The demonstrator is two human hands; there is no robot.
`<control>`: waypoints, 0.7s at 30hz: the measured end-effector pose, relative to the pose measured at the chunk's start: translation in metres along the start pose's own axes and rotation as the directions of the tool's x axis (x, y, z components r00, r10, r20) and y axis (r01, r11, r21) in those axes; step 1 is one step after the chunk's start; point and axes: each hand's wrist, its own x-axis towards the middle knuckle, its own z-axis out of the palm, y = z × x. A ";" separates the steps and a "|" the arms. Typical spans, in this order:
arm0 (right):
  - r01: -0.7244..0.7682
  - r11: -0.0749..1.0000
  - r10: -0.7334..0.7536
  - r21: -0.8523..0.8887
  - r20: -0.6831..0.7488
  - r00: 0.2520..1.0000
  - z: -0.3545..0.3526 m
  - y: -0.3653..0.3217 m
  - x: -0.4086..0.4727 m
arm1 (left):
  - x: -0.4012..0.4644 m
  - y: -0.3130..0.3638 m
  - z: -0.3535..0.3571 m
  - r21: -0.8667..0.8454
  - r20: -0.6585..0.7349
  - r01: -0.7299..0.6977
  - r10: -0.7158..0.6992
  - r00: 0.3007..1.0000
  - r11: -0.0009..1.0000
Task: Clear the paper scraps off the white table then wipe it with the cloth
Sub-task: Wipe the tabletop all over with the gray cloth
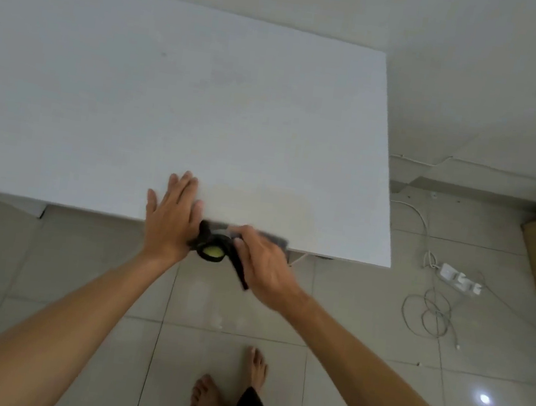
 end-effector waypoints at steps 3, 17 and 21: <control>-0.221 0.961 0.245 0.168 -0.134 0.960 -0.040 -0.006 0.004 | 0.004 0.003 0.005 0.000 -0.032 -0.085 0.085 0.996 0.996; -0.470 0.869 0.397 -0.152 -0.354 0.847 -0.117 0.124 -0.021 | 0.024 0.099 0.036 -0.104 0.036 -0.292 0.297 0.954 0.951; -0.317 0.948 0.316 0.013 -0.130 0.940 -0.086 0.071 -0.045 | 0.031 0.111 0.042 -0.125 0.039 -0.282 0.289 0.957 0.951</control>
